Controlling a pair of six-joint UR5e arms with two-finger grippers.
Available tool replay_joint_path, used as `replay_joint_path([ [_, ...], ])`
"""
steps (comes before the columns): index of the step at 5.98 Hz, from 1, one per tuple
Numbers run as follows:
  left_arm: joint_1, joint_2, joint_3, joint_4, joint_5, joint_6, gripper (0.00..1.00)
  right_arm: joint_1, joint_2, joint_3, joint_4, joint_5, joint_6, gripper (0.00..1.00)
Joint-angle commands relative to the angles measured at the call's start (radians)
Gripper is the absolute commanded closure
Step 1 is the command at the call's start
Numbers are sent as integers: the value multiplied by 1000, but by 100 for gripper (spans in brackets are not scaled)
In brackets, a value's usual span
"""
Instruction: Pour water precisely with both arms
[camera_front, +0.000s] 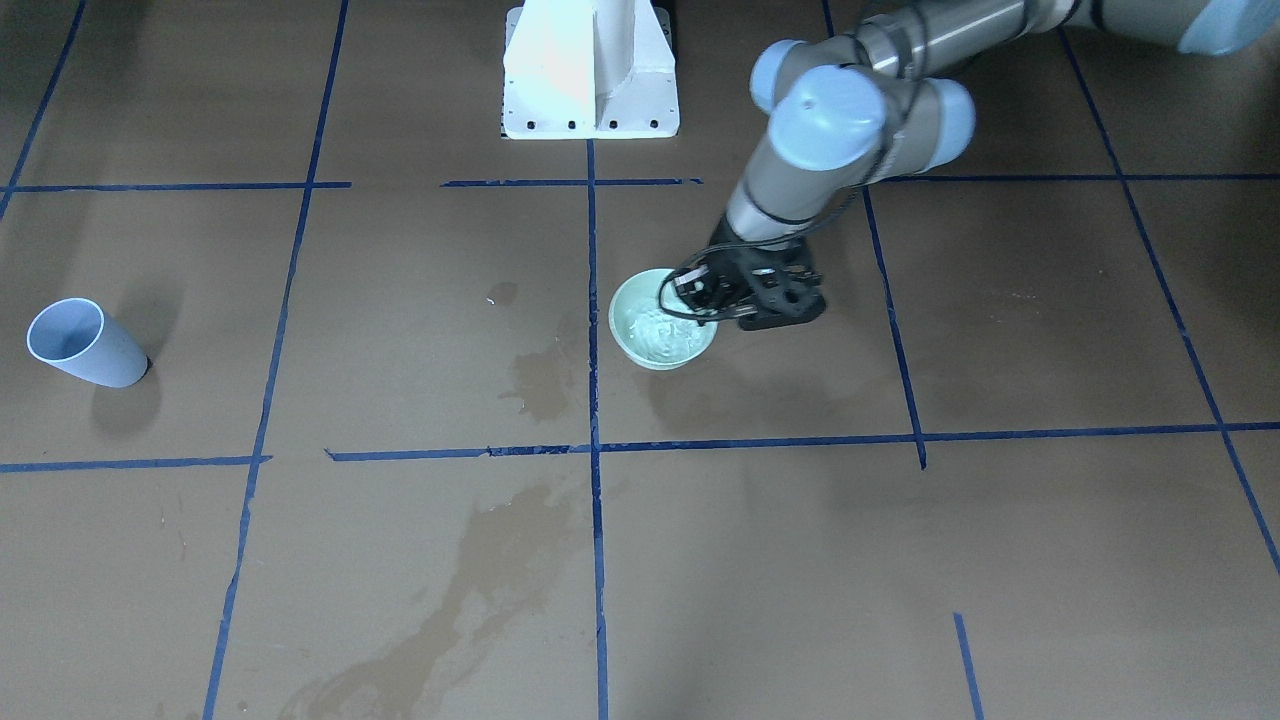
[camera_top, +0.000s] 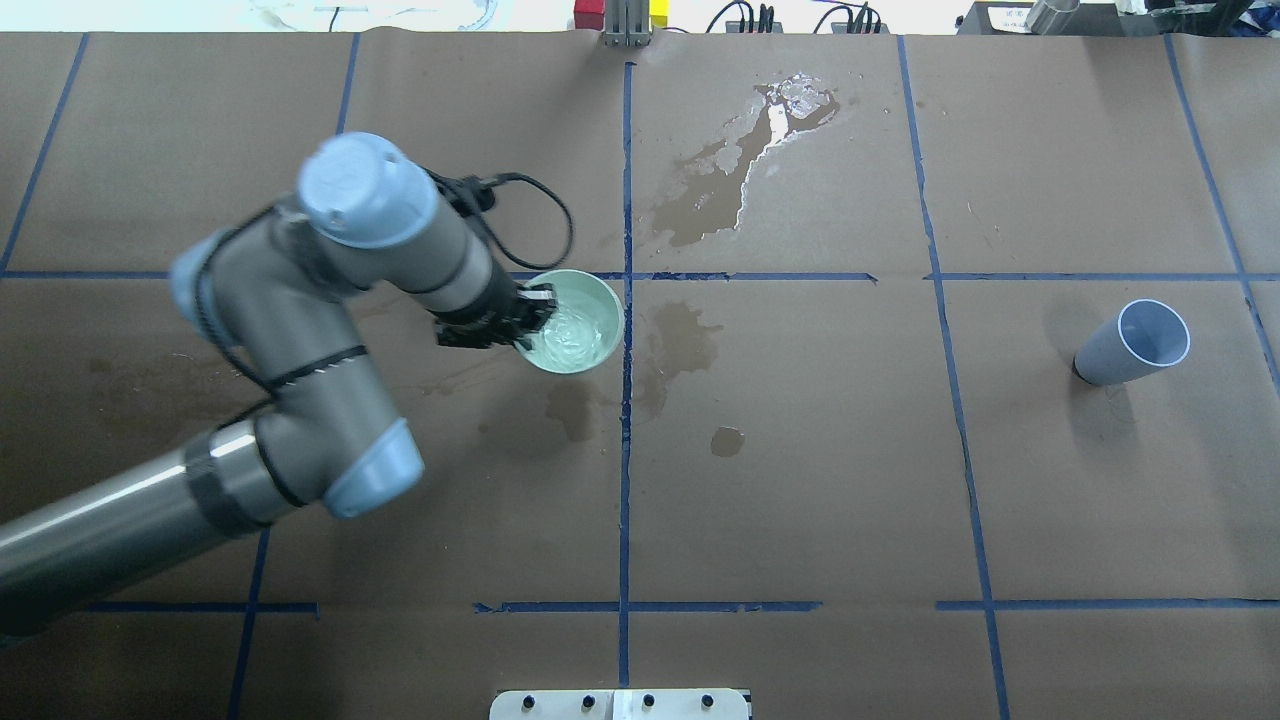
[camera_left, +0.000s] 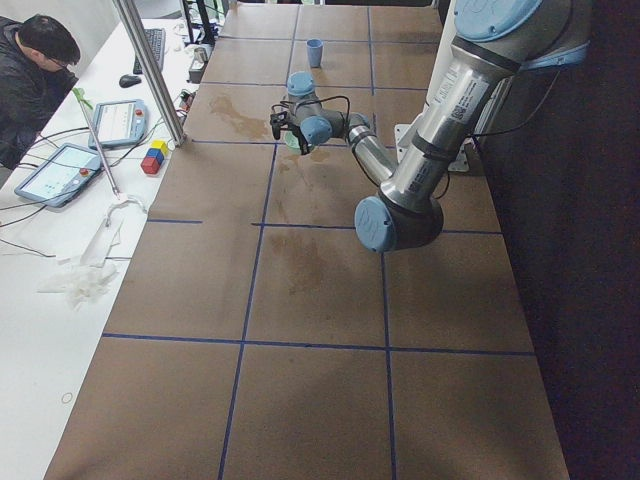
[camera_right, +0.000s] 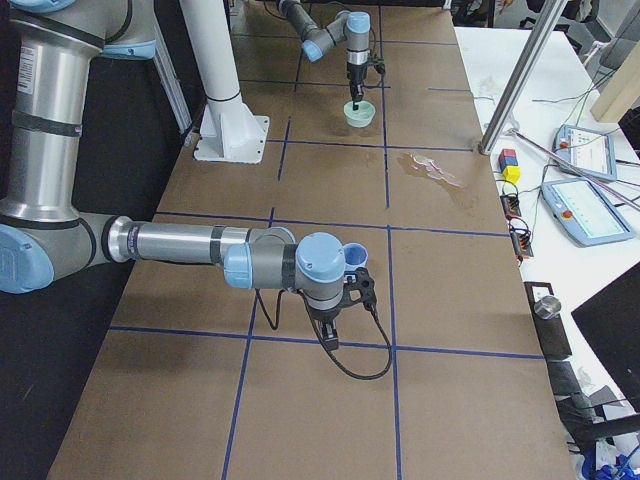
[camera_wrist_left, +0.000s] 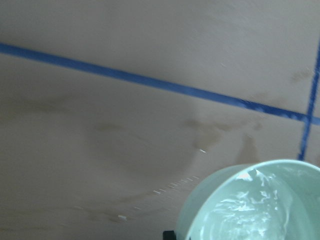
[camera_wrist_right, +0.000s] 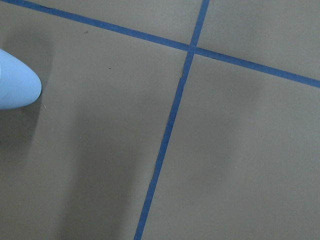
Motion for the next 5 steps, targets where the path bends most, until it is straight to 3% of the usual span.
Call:
replay_joint_path([
  [1,57,-61,82,-6,52,-28,100,0,0,-3,0,0,0,0],
  [3,74,-73,124,-7,55,-28,94,0,0,-3,0,0,-1,0],
  [4,74,-73,122,-9,54,-28,80,0,0,-3,0,0,-1,0],
  [5,74,-73,122,-7,55,-27,19,0,-2,-3,0,0,-1,0],
])
